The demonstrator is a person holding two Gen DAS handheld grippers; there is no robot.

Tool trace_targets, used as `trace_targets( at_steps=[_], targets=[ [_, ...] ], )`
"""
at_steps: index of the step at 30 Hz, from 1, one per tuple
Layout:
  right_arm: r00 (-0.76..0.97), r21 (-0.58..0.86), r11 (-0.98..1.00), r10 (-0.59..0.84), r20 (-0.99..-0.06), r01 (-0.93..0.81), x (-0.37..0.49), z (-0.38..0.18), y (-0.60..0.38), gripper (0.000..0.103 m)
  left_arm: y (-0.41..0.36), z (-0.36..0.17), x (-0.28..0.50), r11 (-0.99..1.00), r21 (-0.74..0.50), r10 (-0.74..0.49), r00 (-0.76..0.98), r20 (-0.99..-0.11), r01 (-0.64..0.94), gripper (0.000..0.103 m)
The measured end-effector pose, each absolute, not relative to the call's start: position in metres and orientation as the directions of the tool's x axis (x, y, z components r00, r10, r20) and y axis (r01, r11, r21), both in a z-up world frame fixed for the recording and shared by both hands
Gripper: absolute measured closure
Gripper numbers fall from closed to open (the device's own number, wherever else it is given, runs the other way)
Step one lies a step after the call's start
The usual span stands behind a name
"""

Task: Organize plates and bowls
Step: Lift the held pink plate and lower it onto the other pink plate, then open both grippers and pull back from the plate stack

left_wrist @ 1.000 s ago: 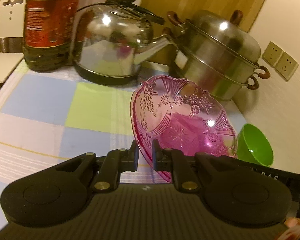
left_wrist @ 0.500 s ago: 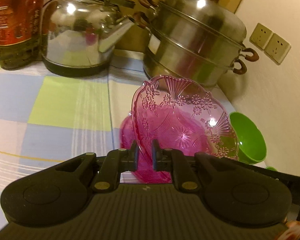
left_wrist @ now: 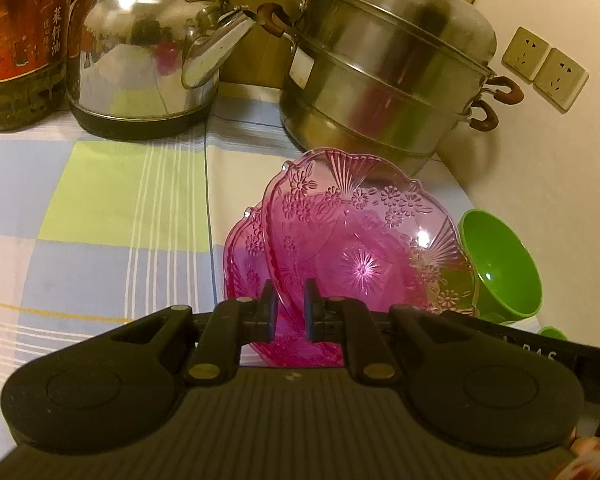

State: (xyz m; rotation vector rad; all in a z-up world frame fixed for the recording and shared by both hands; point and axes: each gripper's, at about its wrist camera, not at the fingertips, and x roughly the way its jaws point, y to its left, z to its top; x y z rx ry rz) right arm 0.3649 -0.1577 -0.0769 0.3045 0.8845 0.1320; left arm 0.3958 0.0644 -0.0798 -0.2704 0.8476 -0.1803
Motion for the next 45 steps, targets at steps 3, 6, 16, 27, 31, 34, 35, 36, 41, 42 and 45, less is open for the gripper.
trace_targets(
  at_steps=[3, 6, 16, 27, 31, 34, 35, 36, 41, 42, 45],
  targets=[
    [0.626, 0.312, 0.95, 0.235, -0.743, 0.013, 0.367, -0.079, -0.157, 0.084, 0.064, -0.082, 0.398, 0.949, -0.311, -0.267, 0.646, -0.716, 0.047, 0.091],
    [0.625, 0.303, 0.953, 0.229, -0.746, 0.012, 0.37, -0.081, -0.156, 0.083, 0.064, -0.085, 0.401, 0.95, -0.309, -0.264, 0.639, -0.722, 0.043, 0.091],
    [0.608, 0.264, 0.964, 0.22, -0.763, -0.018, 0.381, -0.096, -0.147, 0.083, 0.064, -0.097, 0.409, 0.956, -0.293, -0.241, 0.614, -0.752, 0.016, 0.091],
    [0.639, 0.244, 0.97, 0.195, -0.744, -0.012, 0.384, -0.1, -0.147, 0.063, 0.061, -0.095, 0.41, 0.972, -0.237, -0.19, 0.633, -0.751, 0.01, 0.083],
    [0.655, 0.297, 0.955, 0.217, -0.724, 0.013, 0.385, -0.099, -0.158, 0.06, 0.066, -0.096, 0.411, 0.976, -0.216, -0.153, 0.637, -0.756, -0.021, 0.078],
    [0.662, 0.298, 0.954, 0.215, -0.718, 0.013, 0.384, -0.098, -0.161, 0.06, 0.073, -0.098, 0.411, 0.965, -0.259, -0.175, 0.63, -0.757, -0.042, 0.078],
    [0.661, 0.302, 0.953, 0.218, -0.718, 0.014, 0.384, -0.098, -0.162, 0.06, 0.074, -0.098, 0.411, 0.964, -0.262, -0.175, 0.632, -0.755, -0.046, 0.078],
    [0.663, 0.305, 0.952, 0.219, -0.716, 0.015, 0.384, -0.098, -0.162, 0.06, 0.075, -0.097, 0.411, 0.964, -0.26, -0.171, 0.636, -0.753, -0.048, 0.078],
    [0.672, 0.3, 0.954, 0.217, -0.708, 0.008, 0.382, -0.094, -0.162, 0.06, 0.077, -0.095, 0.409, 0.962, -0.267, -0.171, 0.647, -0.743, -0.053, 0.078],
    [0.672, 0.299, 0.954, 0.218, -0.707, 0.006, 0.381, -0.094, -0.162, 0.06, 0.077, -0.094, 0.409, 0.962, -0.268, -0.17, 0.65, -0.741, -0.054, 0.078],
    [0.678, 0.295, 0.956, 0.212, -0.704, 0.007, 0.378, -0.092, -0.164, 0.06, 0.078, -0.092, 0.407, 0.959, -0.278, -0.174, 0.662, -0.729, -0.054, 0.078]
  ],
)
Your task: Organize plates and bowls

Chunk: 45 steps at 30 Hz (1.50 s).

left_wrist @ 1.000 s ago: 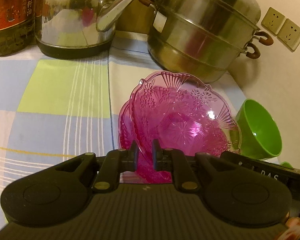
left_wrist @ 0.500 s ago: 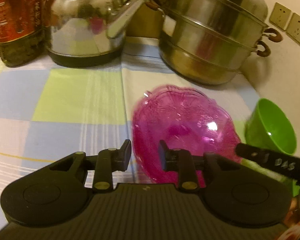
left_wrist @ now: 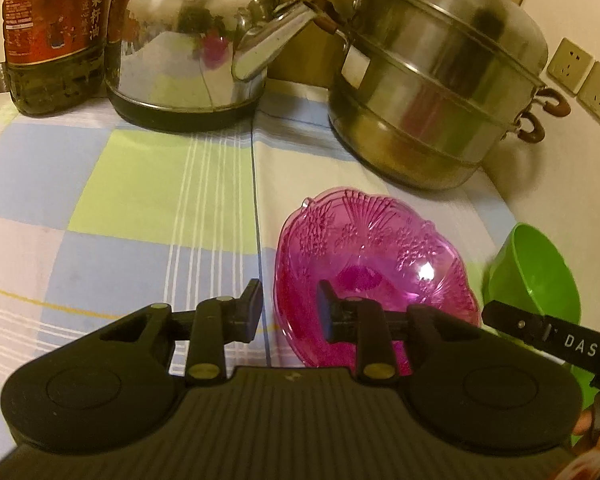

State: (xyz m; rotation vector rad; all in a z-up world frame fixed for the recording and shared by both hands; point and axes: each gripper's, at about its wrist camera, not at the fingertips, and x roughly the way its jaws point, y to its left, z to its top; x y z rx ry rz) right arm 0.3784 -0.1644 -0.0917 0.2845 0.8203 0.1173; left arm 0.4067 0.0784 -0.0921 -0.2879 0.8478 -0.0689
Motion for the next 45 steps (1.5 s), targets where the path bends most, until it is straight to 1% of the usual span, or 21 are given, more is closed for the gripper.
trace_targets(
  at_steps=[8, 13, 21, 26, 32, 37, 41, 45],
  targets=[
    [0.713, 0.318, 0.948, 0.217, -0.667, 0.009, 0.362, -0.073, -0.172, 0.06, 0.082, -0.077, 0.383, 0.952, -0.303, -0.199, 0.691, -0.695, -0.031, 0.078],
    [0.729, 0.306, 0.952, 0.209, -0.651, 0.001, 0.342, -0.06, -0.174, 0.06, 0.078, -0.065, 0.364, 0.949, -0.314, -0.221, 0.711, -0.667, 0.001, 0.078],
    [0.766, 0.29, 0.957, 0.192, -0.613, -0.008, 0.274, -0.032, -0.187, 0.06, 0.067, -0.044, 0.306, 0.942, -0.334, -0.249, 0.735, -0.63, 0.032, 0.078],
    [0.761, 0.298, 0.954, 0.183, -0.622, 0.015, 0.221, -0.032, -0.198, 0.06, 0.049, -0.03, 0.266, 0.942, -0.329, -0.266, 0.74, -0.618, 0.064, 0.078],
    [0.743, 0.334, 0.94, 0.175, -0.646, 0.068, 0.169, -0.032, -0.225, 0.06, 0.027, -0.029, 0.219, 0.943, -0.322, -0.283, 0.709, -0.646, 0.082, 0.074],
    [0.726, 0.337, 0.938, 0.18, -0.664, 0.076, 0.143, -0.028, -0.236, 0.06, 0.01, -0.036, 0.191, 0.943, -0.325, -0.291, 0.67, -0.683, 0.079, 0.074],
    [0.712, 0.335, 0.938, 0.178, -0.679, 0.084, 0.131, -0.031, -0.244, 0.06, 0.005, -0.038, 0.18, 0.945, -0.318, -0.285, 0.659, -0.696, 0.073, 0.07],
    [0.689, 0.339, 0.938, 0.196, -0.698, 0.077, 0.13, -0.034, -0.25, 0.06, 0.004, -0.038, 0.18, 0.948, -0.312, -0.275, 0.656, -0.703, 0.063, 0.07]
  ],
)
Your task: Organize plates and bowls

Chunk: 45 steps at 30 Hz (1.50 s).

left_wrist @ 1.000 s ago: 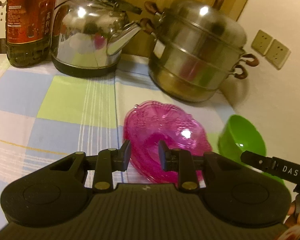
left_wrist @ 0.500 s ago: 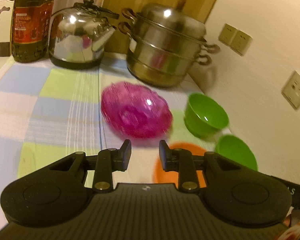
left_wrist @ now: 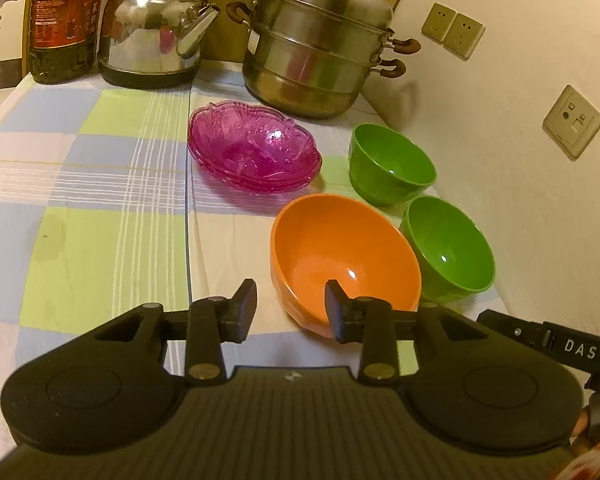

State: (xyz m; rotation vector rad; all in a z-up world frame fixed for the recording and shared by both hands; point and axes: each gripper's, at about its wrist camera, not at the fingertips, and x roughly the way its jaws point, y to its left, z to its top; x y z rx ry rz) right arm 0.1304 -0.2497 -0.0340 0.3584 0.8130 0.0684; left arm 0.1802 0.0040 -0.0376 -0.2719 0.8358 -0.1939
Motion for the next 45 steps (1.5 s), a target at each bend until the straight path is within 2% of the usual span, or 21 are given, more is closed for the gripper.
trace_targets(
  at_steps=[12, 28, 32, 37, 41, 45],
  targets=[
    [0.663, 0.399, 0.916, 0.273, -0.697, 0.042, 0.146, -0.037, -0.243, 0.06, -0.004, -0.046, 0.206, 0.957, -0.285, -0.251, 0.621, -0.743, 0.046, 0.065],
    [0.63, 0.397, 0.911, 0.247, -0.736, 0.107, 0.178, -0.059, -0.242, 0.06, -0.011, -0.069, 0.234, 0.958, -0.285, -0.241, 0.587, -0.773, 0.019, 0.061],
    [0.615, 0.4, 0.909, 0.251, -0.747, 0.115, 0.184, -0.064, -0.24, 0.06, -0.011, -0.074, 0.24, 0.96, -0.28, -0.237, 0.579, -0.78, 0.015, 0.063],
    [0.605, 0.403, 0.909, 0.261, -0.752, 0.108, 0.191, -0.068, -0.234, 0.06, -0.012, -0.078, 0.245, 0.96, -0.279, -0.24, 0.575, -0.782, 0.02, 0.072],
    [0.598, 0.401, 0.91, 0.263, -0.757, 0.108, 0.196, -0.07, -0.23, 0.07, -0.013, -0.079, 0.247, 0.961, -0.277, -0.24, 0.576, -0.781, 0.024, 0.078],
    [0.596, 0.396, 0.912, 0.257, -0.761, 0.111, 0.198, -0.072, -0.229, 0.074, -0.013, -0.083, 0.25, 0.958, -0.286, -0.251, 0.569, -0.783, 0.03, 0.083]
  ],
)
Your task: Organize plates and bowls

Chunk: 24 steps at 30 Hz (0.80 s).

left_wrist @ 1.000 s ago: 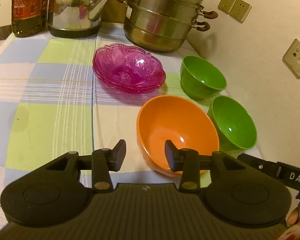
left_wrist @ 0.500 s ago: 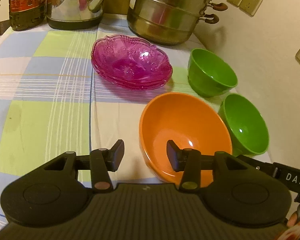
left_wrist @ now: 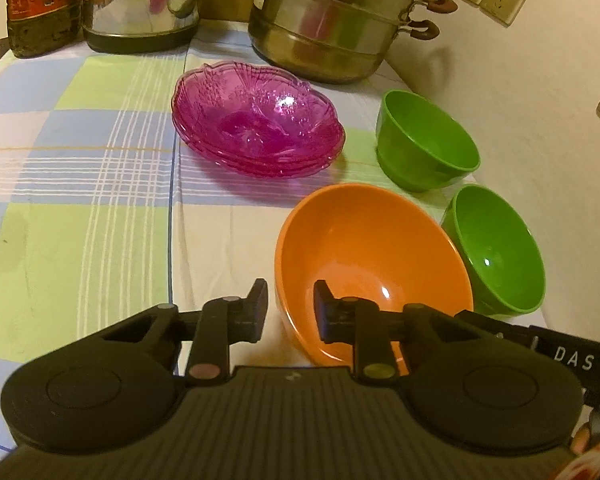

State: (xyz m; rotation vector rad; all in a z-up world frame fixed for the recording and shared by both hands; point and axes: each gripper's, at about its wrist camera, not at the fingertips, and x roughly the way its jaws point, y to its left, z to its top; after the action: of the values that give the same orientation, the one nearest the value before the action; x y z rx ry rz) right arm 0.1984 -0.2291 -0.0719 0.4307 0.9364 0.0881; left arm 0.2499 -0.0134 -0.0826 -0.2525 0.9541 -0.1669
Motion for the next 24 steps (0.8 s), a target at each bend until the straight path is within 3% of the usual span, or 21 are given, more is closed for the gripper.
trace_targets(
  at_steps=[11, 24],
  targets=[
    [0.584, 0.388, 0.914, 0.252, -0.771, 0.118, 0.2027, -0.0768, -0.2246, 0.089, -0.0116, -0.0869, 0.2519, 0.957, -0.289, -0.258, 0.56, -0.787, 0.035, 0.092],
    [0.576, 0.354, 0.928, 0.228, -0.785, 0.116, 0.2019, -0.0756, -0.2202, 0.092, -0.0139, -0.0845, 0.2454, 0.963, -0.266, -0.247, 0.554, -0.795, 0.047, 0.092]
  ],
)
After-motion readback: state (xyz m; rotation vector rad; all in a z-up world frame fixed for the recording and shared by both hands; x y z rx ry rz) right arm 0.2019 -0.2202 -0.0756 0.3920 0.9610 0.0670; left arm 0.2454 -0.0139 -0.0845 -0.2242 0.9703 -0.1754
